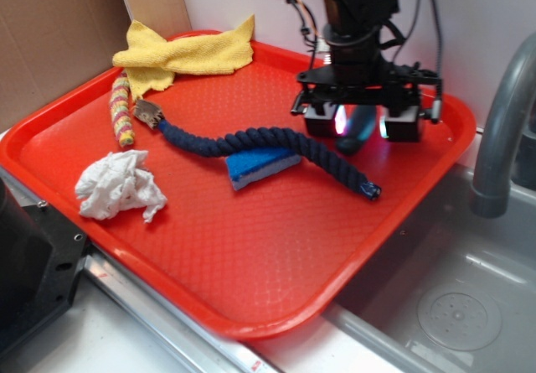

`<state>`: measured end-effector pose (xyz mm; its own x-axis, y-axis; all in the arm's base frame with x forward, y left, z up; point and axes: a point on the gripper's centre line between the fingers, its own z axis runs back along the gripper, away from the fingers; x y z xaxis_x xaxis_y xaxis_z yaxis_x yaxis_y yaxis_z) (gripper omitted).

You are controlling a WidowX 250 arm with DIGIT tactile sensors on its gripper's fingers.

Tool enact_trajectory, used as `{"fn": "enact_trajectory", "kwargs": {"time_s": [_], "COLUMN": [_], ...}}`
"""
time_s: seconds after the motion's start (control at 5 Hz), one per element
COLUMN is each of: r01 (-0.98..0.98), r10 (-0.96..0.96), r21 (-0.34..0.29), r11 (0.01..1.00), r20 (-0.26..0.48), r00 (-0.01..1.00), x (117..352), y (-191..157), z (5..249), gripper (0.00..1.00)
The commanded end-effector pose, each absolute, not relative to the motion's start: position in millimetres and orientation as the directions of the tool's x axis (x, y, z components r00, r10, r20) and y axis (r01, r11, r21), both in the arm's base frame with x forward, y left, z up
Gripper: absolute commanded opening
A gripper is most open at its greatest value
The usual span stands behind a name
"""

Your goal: Grab the plastic pickle.

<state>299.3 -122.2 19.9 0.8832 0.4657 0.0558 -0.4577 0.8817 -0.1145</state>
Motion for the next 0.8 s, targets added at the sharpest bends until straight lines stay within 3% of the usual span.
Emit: {"fn": "enact_trajectory", "kwargs": {"time_s": [0.0,0.2,0.4,0.6], "r01": [-0.462,-0.433,-0.457,-0.482], "r10": [0.469,0.446,0.46,0.499], "r21": [-0.093,-0.109,-0.066,-0.141], "r11": [0.882,0.895,0.887,0.865], "r20": [0.063,0.151,0.19,0.133], "r00": [0.881,0.882,0.867,0.857], "x": [278,261,243,231], "y": [-110,-103,-92,-76], "z": [66,116,166,214], "gripper": [0.0,0.0,0.0,0.0]}}
